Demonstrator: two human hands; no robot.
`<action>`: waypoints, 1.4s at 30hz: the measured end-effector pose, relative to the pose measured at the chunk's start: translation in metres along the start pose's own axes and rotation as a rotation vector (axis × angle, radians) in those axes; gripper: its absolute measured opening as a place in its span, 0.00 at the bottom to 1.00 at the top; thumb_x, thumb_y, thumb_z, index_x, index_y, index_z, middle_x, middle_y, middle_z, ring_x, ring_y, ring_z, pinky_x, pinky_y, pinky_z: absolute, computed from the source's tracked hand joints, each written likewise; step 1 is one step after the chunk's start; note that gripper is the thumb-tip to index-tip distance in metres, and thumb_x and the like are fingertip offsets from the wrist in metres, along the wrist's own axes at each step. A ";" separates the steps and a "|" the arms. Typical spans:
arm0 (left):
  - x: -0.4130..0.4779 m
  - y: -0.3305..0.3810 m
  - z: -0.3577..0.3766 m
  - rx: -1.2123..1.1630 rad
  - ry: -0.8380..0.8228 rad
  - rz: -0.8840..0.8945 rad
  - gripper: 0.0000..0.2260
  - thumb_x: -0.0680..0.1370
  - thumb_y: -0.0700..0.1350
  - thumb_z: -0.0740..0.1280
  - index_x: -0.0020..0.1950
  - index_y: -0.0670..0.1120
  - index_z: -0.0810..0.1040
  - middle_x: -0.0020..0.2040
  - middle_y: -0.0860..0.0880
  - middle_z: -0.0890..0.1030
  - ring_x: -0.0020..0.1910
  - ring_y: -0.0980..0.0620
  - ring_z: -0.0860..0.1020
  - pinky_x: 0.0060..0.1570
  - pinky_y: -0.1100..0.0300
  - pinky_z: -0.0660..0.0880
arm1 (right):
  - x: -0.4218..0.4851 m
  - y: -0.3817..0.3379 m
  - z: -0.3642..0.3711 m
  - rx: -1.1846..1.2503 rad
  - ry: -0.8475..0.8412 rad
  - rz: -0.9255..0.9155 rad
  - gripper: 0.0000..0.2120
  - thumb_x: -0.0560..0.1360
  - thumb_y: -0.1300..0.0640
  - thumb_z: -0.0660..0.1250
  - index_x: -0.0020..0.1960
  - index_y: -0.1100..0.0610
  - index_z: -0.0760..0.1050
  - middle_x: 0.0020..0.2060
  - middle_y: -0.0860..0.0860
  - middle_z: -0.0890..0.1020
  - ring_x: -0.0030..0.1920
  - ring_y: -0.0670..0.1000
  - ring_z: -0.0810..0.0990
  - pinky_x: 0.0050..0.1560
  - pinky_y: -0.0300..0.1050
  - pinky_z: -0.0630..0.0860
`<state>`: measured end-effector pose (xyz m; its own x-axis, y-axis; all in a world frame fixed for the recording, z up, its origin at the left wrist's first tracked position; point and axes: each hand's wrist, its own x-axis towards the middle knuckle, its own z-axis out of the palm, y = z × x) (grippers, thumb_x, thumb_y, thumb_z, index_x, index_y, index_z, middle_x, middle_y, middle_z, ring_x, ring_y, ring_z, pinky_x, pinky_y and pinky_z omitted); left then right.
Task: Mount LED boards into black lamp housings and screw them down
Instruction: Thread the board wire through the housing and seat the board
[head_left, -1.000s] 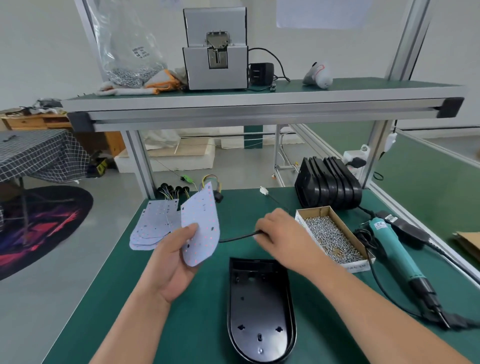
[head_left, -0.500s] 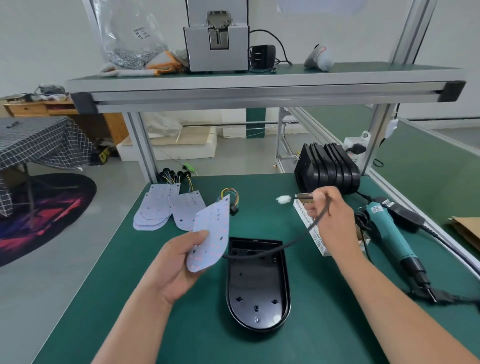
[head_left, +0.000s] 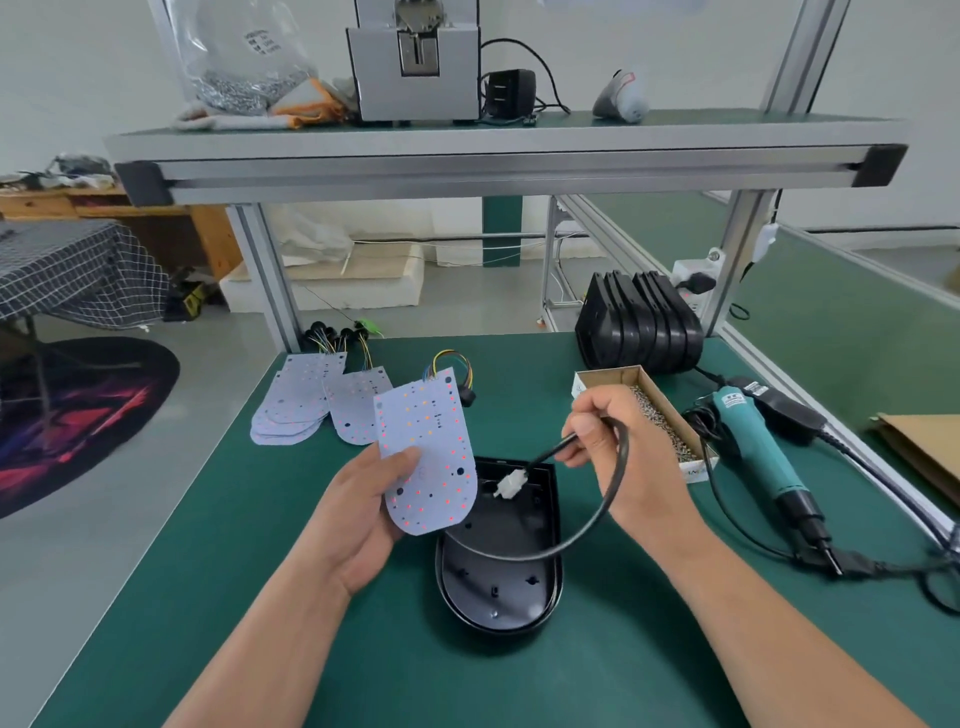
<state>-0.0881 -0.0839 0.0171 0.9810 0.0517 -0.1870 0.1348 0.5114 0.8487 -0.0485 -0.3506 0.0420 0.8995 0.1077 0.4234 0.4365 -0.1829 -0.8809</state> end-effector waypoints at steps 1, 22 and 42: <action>0.000 -0.001 0.000 -0.023 -0.016 -0.004 0.19 0.80 0.40 0.67 0.71 0.41 0.80 0.66 0.41 0.84 0.58 0.43 0.86 0.49 0.49 0.85 | 0.001 0.001 0.002 0.036 -0.026 0.039 0.10 0.85 0.67 0.61 0.51 0.55 0.75 0.39 0.48 0.83 0.38 0.49 0.86 0.43 0.42 0.82; 0.008 -0.008 0.012 -0.052 -0.079 0.053 0.18 0.79 0.44 0.68 0.68 0.46 0.83 0.68 0.42 0.83 0.59 0.45 0.85 0.50 0.52 0.85 | 0.008 0.026 0.007 0.080 -0.275 0.123 0.04 0.80 0.59 0.70 0.47 0.52 0.82 0.43 0.54 0.88 0.45 0.53 0.89 0.46 0.42 0.83; 0.001 -0.016 0.026 0.122 -0.134 0.229 0.15 0.79 0.43 0.69 0.65 0.49 0.85 0.66 0.41 0.85 0.61 0.43 0.85 0.56 0.50 0.84 | 0.014 0.040 -0.003 0.347 -0.327 0.288 0.19 0.75 0.65 0.65 0.61 0.52 0.84 0.65 0.50 0.84 0.68 0.51 0.80 0.70 0.47 0.74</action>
<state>-0.0857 -0.1144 0.0161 0.9964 0.0360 0.0767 -0.0847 0.3918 0.9161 -0.0185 -0.3593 0.0127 0.9052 0.4090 0.1157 0.0923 0.0767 -0.9928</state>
